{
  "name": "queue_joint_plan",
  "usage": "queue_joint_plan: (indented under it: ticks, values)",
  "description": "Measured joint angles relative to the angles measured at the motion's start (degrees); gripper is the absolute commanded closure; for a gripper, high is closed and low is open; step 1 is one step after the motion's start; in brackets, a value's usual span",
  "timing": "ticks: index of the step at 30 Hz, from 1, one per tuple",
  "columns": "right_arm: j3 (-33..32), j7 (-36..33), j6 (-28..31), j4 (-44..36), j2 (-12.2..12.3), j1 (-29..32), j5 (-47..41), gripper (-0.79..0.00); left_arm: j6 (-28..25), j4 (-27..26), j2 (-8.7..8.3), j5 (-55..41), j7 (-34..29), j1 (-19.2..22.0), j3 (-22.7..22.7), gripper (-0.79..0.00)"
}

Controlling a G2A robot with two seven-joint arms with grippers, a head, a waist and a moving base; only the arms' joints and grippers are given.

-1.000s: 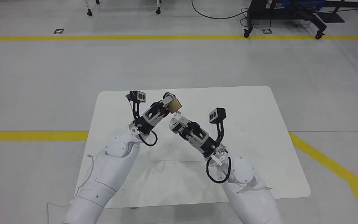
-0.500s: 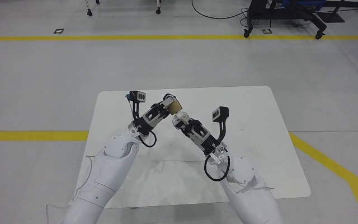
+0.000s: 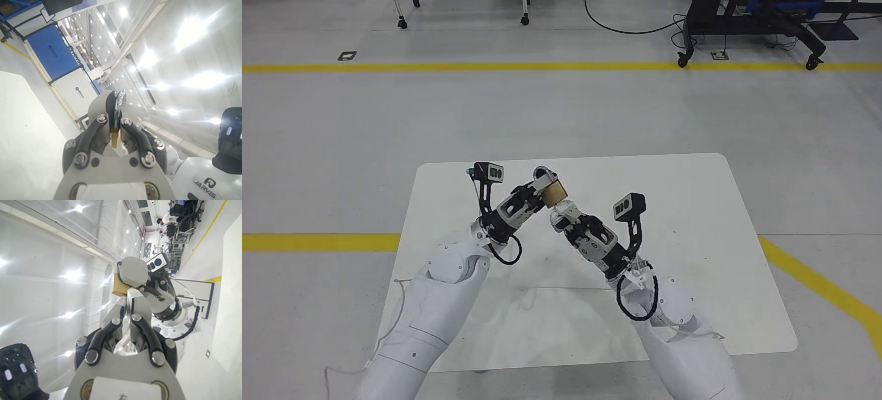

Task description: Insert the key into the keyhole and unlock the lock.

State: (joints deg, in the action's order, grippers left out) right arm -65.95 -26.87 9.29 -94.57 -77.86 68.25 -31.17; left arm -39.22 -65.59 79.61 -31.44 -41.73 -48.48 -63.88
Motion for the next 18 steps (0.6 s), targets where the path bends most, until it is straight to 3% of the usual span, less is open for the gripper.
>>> queue_joint_plan:
  ticks: [6, 11, 13, 14, 18]
  values:
    - [-0.8, -3.2, -0.8, 0.9, -0.2, 0.1, -7.5, 0.0, -0.7, 0.0, -0.13, -1.2, -1.1, -0.1, -1.1, 0.0]
    - [-1.2, -4.8, -1.6, 1.3, -0.1, 0.0, -8.2, 0.0, -0.8, -0.1, -0.27, -1.6, -1.5, -0.3, -1.9, 0.0]
    - [-1.2, -5.4, -2.0, 1.1, 0.0, 0.0, -7.2, -0.437, -0.9, -0.1, -0.32, -1.6, -1.6, -0.3, -2.2, 0.0]
    - [-1.3, -5.7, -2.1, 1.0, 0.1, 0.1, -6.5, -0.785, -0.9, -0.1, -0.35, -1.6, -1.6, -0.3, -2.4, 0.0]
    - [-2.2, -5.5, -0.9, -0.3, 0.4, 0.7, -2.7, -0.785, -0.8, 0.3, -0.62, 0.1, -1.5, -0.1, -3.4, 0.0]
